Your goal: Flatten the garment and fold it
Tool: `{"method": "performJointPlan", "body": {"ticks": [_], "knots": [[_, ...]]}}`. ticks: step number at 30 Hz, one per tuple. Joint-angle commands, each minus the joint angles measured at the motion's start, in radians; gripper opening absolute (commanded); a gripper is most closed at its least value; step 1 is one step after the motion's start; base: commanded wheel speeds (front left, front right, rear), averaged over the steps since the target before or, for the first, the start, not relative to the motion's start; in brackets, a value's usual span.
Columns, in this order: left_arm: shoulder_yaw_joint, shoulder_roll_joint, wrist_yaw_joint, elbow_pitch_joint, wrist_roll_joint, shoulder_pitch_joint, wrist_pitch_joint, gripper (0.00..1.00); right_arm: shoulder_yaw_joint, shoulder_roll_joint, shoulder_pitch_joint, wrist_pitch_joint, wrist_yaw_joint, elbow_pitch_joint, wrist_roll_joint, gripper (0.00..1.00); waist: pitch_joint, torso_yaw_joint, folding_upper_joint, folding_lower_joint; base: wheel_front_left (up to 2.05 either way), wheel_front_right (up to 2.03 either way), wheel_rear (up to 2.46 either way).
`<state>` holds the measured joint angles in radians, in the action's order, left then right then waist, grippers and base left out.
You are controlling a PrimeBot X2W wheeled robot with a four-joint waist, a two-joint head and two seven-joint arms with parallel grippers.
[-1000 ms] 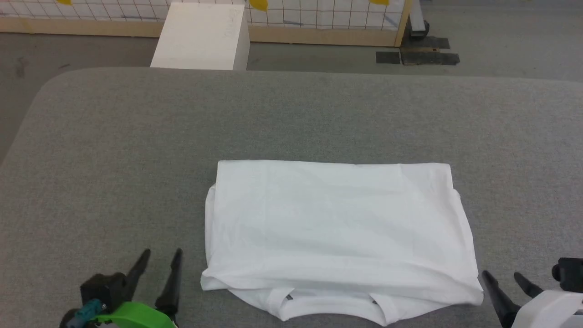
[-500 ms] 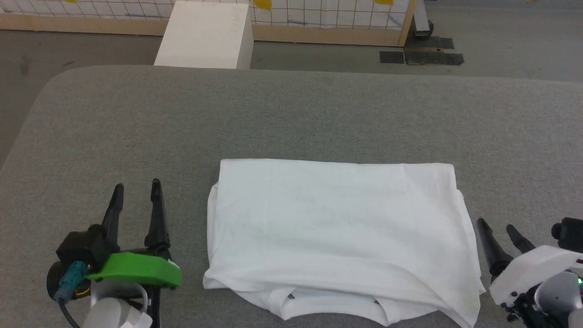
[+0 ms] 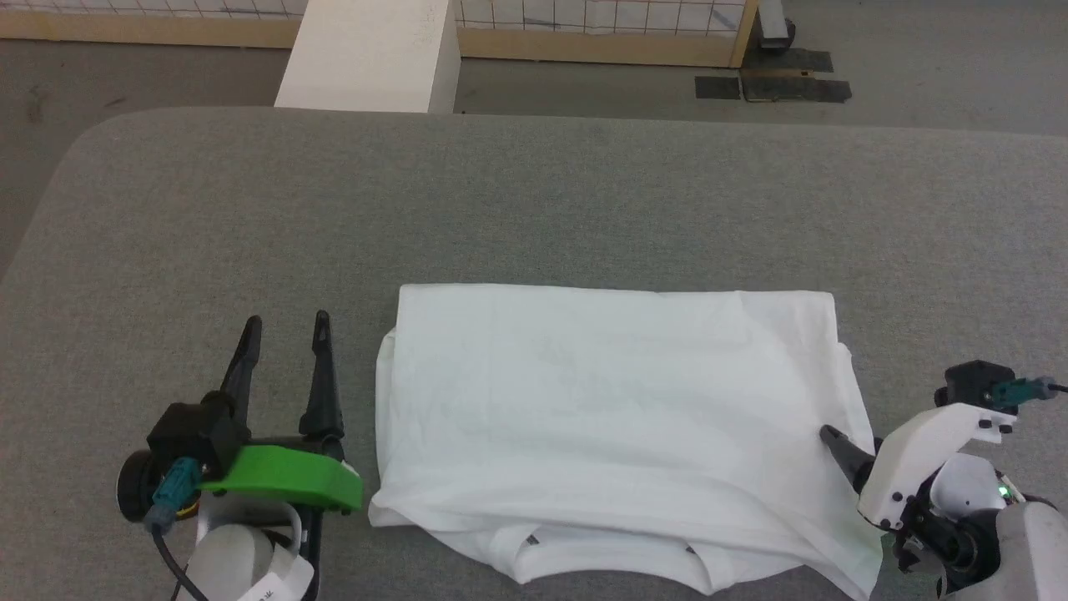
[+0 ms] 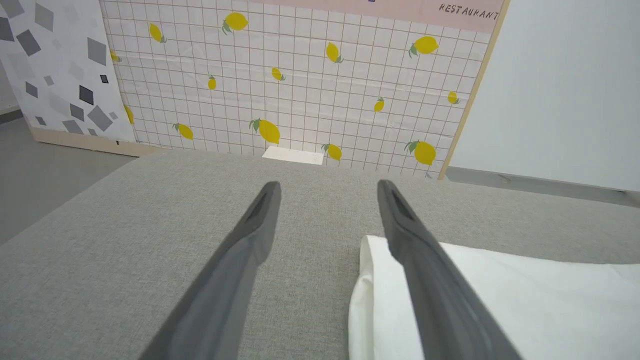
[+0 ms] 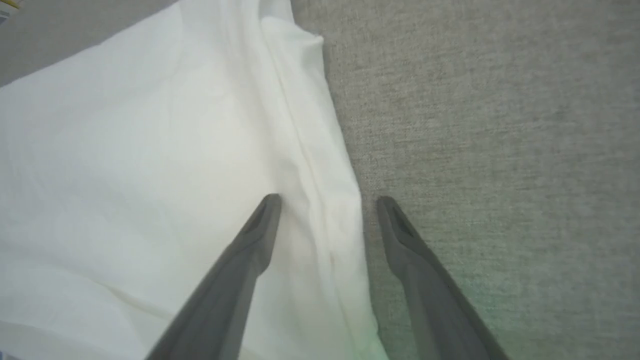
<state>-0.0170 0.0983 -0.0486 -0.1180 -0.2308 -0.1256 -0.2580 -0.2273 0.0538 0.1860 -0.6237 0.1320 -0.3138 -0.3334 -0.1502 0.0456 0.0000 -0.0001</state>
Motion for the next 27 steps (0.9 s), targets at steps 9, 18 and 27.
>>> {"method": "performJointPlan", "body": {"ticks": [9, 18, 27], "knots": [[0.015, -0.021, -0.039, 0.000, 0.048, -0.033, -0.004, 1.00, 0.086, -0.003, 0.011, -0.112, -0.001, -0.057, -0.098, 0.19, 0.004, 0.000, 0.0000, 0.0001, 0.00, 0.00, 0.00], [0.032, -0.033, -0.051, -0.004, 0.059, -0.021, -0.004, 1.00, -0.007, -0.003, 0.005, -0.011, -0.001, 0.002, -0.012, 0.00, 0.014, -0.014, 0.0000, 0.0001, 0.00, 0.00, 0.00], [0.036, -0.040, -0.061, -0.013, 0.062, -0.014, -0.004, 1.00, -0.228, -0.004, -0.029, 0.044, -0.001, 0.086, 0.184, 0.00, 0.011, -0.016, 0.0000, 0.0001, 0.00, 0.00, 0.00]]}}
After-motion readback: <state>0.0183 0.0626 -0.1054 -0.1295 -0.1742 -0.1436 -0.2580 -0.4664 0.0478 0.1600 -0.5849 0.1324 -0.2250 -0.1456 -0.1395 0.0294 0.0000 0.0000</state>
